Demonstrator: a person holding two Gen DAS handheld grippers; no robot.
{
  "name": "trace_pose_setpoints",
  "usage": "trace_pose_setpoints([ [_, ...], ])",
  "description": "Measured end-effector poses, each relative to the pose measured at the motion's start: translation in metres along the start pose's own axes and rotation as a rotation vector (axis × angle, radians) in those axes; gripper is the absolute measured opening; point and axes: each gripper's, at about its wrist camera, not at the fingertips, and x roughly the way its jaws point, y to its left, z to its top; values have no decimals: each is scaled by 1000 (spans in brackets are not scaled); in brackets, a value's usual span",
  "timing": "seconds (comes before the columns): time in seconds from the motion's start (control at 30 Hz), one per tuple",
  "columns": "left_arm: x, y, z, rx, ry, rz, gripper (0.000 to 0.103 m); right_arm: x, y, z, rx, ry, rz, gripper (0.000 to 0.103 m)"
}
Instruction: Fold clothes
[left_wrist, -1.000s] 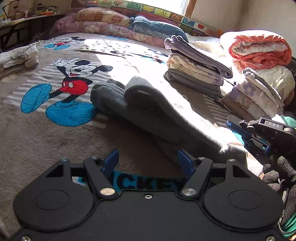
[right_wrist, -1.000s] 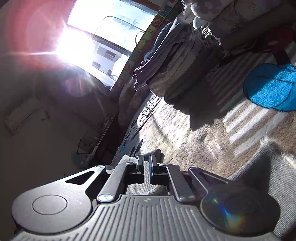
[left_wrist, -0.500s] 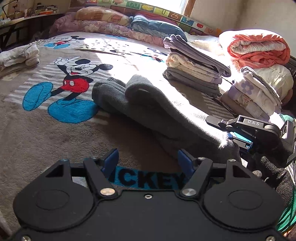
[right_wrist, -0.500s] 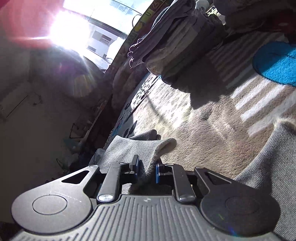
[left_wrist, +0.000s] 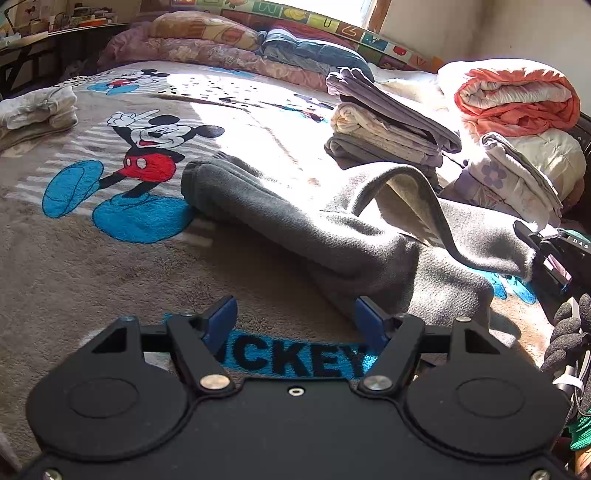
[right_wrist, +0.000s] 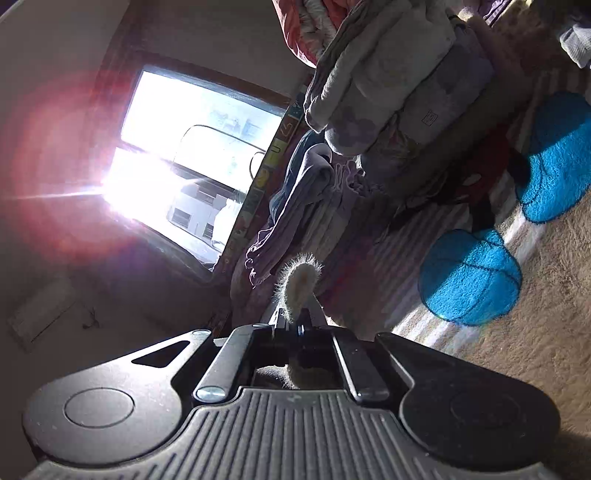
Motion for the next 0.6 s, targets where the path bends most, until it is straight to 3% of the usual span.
trace_pose_setpoints([
  [0.23,7,4,-4,-26,7,-10,70,-16,-22,14,3,-34,-117,6],
  [0.33,10,6,-9,-31,21,-16,70,-14,-29,13,-11,-33,-226,25],
  [0.37,10,6,-9,-32,20,-16,70,-16,-31,13,-11,-45,-243,43],
  [0.4,10,7,-8,-34,17,-15,70,-18,-32,13,-12,-58,-259,48],
  [0.53,9,20,-1,-54,-7,0,70,-20,-28,14,-66,-68,-294,52],
  [0.6,10,29,2,-73,-15,14,70,-22,-28,12,-77,-52,-293,59],
])
